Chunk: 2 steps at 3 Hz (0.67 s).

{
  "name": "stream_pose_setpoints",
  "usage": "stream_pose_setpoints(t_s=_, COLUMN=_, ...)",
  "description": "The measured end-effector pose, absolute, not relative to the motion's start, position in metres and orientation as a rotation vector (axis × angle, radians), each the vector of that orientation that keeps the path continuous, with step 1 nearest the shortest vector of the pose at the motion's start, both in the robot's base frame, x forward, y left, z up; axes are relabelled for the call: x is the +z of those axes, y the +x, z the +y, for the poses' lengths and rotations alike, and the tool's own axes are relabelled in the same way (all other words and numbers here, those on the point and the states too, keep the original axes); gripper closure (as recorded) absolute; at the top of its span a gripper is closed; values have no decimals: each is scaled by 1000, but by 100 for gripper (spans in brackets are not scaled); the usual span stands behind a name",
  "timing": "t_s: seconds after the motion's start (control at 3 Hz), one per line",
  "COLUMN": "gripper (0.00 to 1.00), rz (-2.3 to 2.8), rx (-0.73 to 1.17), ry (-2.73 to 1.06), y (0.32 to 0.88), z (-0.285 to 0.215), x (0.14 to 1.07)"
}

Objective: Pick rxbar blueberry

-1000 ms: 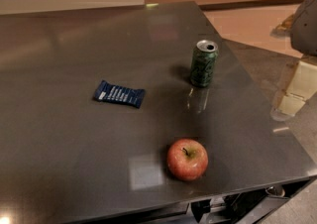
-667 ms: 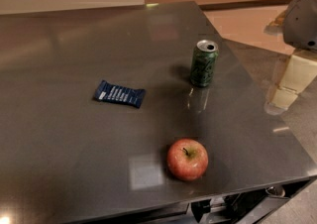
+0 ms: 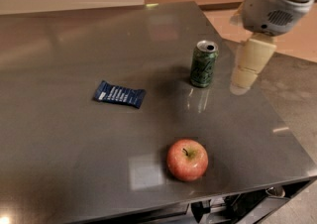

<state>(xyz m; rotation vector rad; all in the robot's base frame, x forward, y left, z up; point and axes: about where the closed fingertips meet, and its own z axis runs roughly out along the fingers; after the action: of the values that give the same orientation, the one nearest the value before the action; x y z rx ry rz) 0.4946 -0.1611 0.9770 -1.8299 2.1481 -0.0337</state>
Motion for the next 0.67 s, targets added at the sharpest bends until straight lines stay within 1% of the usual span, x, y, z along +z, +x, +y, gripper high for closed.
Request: stream_pose_setpoints(t_s=0.67, gripper=0, rz=2082, rx=75, ry=-1907, y=541, z=-93, x=951)
